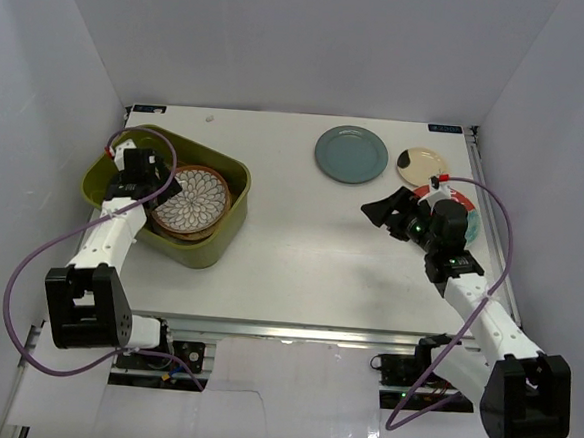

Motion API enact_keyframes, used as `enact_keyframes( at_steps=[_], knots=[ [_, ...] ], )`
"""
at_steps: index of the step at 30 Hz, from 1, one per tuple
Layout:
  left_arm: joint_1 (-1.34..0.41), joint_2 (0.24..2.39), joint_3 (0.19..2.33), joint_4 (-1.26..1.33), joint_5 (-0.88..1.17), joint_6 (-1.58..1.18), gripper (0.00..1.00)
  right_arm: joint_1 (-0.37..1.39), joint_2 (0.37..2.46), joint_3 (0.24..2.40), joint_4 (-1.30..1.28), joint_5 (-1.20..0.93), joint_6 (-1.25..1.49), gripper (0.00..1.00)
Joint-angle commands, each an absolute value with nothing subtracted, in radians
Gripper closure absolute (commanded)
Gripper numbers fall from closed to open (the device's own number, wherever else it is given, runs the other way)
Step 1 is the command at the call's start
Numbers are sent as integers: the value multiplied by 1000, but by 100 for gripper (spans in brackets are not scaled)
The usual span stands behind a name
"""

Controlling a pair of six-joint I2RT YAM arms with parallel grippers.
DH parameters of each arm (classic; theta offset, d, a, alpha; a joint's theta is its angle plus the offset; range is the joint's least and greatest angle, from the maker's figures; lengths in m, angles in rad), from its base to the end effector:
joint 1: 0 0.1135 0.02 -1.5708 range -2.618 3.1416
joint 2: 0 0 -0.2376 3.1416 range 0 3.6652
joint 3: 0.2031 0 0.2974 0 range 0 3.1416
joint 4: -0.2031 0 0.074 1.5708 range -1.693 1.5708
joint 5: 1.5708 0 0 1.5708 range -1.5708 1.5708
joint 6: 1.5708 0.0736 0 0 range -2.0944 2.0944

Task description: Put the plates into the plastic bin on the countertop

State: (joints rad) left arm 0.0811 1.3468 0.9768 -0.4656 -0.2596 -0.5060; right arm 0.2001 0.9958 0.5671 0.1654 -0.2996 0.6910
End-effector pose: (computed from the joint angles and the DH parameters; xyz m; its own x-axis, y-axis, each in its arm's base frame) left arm 0.3551 0.0478 0.1881 -0.5255 -0.5127 -0.6790 -0.5769 0.8013 -0.1586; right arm 0.3093 0.0849 0.2088 -0.4956 0.5208 -0.6951 -0.1990 0.7109 0.6745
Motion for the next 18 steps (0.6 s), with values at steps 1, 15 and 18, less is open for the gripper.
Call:
enact_keyframes(
  at_steps=[1,15,18],
  knots=[
    [77,1316,977,-420,-270,-505,2,219,1029,539,325,-200,748,14],
    [75,1068,926,-247,-235,-566,2,244,1410,615,523,78,942,11],
    [74,1025,923,-233,-184,-572,2,250,1489,643,566,126,977,12]
  ],
)
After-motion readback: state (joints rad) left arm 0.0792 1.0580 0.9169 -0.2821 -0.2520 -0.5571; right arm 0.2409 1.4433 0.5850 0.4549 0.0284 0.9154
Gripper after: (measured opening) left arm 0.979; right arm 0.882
